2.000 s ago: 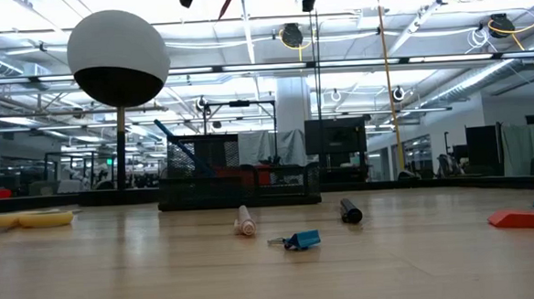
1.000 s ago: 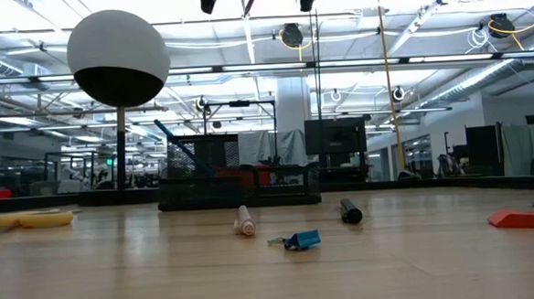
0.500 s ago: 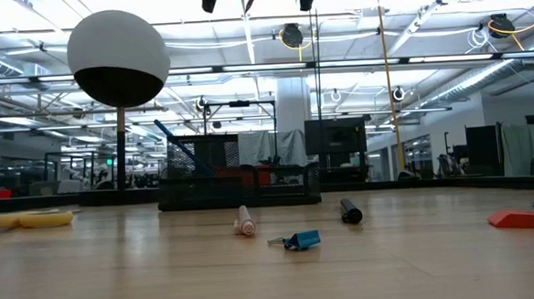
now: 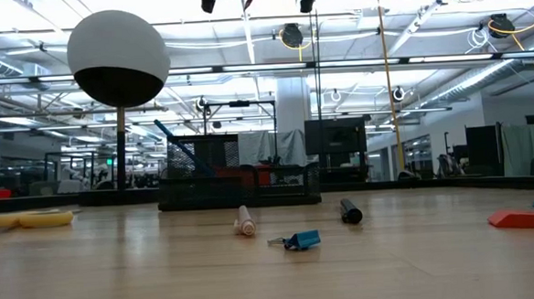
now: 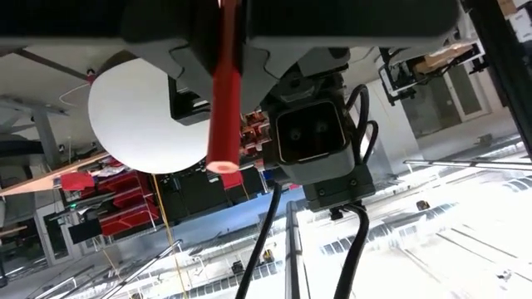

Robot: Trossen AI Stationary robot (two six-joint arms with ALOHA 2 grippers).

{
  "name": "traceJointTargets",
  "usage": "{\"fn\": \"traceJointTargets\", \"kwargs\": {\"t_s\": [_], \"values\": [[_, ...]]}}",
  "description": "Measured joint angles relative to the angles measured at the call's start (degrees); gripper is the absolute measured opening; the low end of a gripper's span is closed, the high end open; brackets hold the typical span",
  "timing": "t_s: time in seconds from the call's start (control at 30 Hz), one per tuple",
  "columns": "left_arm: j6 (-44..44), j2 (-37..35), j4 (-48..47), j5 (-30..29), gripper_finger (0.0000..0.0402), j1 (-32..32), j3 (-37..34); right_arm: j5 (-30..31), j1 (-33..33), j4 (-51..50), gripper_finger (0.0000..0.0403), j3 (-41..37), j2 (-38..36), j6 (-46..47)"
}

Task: Pick and place office supplies into organizer
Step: Put the red pencil into the black organizer

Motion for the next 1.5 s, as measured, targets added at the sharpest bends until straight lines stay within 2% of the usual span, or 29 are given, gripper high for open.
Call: {"fn": "traceJointTargets", "kwargs": {"t_s": [0.27,0.67,0.87,1.17,1.5], "values": [[-1.2,0.0,0.0,0.4,0.0026,0.4,0.0,0.0,0.0,-0.1,0.0007,0.0,0.0,1.7],[-4.7,0.0,0.0,0.4,0.0118,0.5,0.0,0.0,0.0,-0.1,0.0007,0.0,0.0,2.0],[-5.7,-0.1,0.0,0.5,0.0152,0.5,0.0,0.0,0.0,-0.4,0.0007,0.0,0.0,2.4],[-5.9,-2.3,-0.2,0.2,0.0166,0.5,0.0,-0.3,-0.1,-0.4,0.0006,0.0,0.0,2.5],[-6.0,-8.1,-0.9,0.0,0.0166,0.4,0.0,-1.3,-1.0,-3.1,0.0006,0.0,0.0,3.5]]}}
